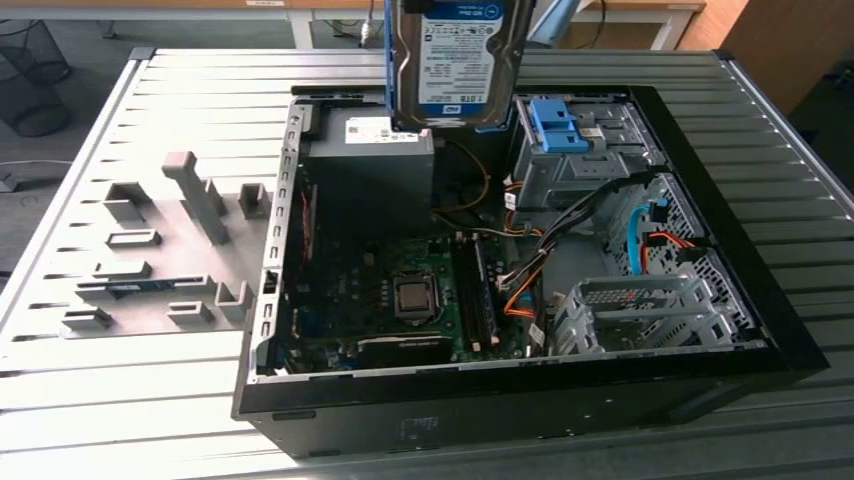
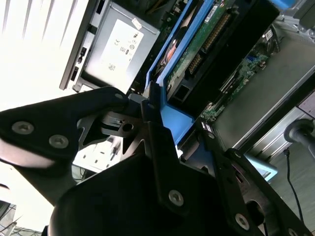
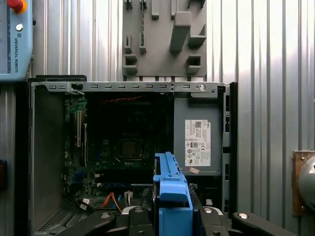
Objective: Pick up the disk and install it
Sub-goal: 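Pick up the disk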
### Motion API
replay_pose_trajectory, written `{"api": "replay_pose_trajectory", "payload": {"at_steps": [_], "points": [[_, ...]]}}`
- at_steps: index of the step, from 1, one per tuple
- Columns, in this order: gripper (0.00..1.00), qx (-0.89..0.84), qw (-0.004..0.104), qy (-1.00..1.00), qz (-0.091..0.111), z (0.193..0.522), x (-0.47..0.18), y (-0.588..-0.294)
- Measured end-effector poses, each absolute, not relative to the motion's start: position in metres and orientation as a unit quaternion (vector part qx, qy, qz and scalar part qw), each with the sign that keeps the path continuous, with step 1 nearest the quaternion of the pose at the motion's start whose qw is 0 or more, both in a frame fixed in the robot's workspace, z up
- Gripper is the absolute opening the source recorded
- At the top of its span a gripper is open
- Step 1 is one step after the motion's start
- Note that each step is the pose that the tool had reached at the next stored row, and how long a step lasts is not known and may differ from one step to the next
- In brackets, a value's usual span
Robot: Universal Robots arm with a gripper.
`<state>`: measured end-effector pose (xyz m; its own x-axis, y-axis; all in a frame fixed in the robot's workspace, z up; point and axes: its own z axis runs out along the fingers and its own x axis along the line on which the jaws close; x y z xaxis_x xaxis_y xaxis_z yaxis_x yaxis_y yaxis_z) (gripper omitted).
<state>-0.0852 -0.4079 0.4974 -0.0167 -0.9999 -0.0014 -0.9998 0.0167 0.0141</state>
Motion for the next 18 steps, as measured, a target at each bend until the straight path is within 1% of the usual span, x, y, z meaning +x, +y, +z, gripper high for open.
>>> {"api": "replay_pose_trajectory", "payload": {"at_steps": [10, 18], "points": [[0.37, 0.701, 0.004, -0.713, -0.006, 0.497, -0.057, -0.408], [0.37, 0.700, 0.004, -0.714, -0.006, 0.497, -0.054, -0.413]]}}
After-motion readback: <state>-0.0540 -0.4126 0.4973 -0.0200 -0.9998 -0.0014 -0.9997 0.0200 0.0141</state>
